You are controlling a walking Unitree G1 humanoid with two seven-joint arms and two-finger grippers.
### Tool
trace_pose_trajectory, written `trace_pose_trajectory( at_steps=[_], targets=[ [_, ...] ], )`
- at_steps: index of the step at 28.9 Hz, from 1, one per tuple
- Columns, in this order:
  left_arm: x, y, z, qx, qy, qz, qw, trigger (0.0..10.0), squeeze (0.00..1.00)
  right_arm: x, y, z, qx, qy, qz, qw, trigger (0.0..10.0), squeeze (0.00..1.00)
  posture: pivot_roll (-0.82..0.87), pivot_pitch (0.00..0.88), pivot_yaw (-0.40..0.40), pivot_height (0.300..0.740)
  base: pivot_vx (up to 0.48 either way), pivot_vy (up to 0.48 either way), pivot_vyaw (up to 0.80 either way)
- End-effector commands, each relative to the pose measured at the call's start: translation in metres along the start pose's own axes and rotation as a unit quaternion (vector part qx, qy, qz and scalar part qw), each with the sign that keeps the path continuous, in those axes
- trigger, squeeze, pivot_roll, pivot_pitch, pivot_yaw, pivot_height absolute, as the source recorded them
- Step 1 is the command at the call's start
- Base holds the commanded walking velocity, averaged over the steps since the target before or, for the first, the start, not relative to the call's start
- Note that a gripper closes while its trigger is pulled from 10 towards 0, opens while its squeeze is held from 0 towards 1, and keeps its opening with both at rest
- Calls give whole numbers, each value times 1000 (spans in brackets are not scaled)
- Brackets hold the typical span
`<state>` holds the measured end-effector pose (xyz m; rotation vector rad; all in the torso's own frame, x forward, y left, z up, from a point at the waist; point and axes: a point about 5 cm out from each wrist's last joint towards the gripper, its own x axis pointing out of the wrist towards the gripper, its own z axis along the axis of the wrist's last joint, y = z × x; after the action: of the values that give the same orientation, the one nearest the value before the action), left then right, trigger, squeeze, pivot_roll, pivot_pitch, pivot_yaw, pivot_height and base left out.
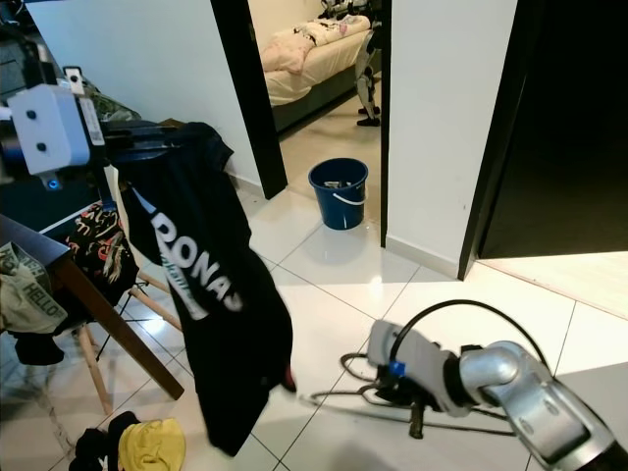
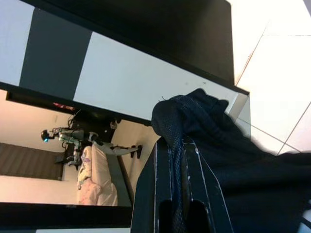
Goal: Hang hanger
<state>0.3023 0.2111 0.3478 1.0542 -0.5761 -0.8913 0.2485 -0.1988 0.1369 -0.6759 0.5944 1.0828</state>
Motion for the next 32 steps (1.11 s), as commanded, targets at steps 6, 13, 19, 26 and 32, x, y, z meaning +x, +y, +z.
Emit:
trace_pose_trajectory(
  at_steps=[6,13,19,26,32],
  targets=[
    [5,-8,-4,-13,-8,18,1000,10000,0,-2,-45,22,52,-116,-175,976,10000,0,-49,0,109,740,0,0,0],
    [6,-18,-44,-76,108,105,986,10000,0,-2,-72,29,136,-191,-304,923,10000,0,-42,0,109,740,0,0,0],
    [11,-143,-120,-474,287,235,798,10000,0,36,-67,36,239,-209,-317,894,10000,0,-43,0,99,740,0,0,0],
    [17,-178,-119,-547,291,338,709,10000,0,50,-62,36,275,-220,-305,885,10000,0,-27,0,94,740,0,0,0],
    [27,-177,-105,-534,260,403,696,10000,0,52,-58,50,302,-294,-260,869,10000,0,-19,0,93,740,0,0,256]
  ],
)
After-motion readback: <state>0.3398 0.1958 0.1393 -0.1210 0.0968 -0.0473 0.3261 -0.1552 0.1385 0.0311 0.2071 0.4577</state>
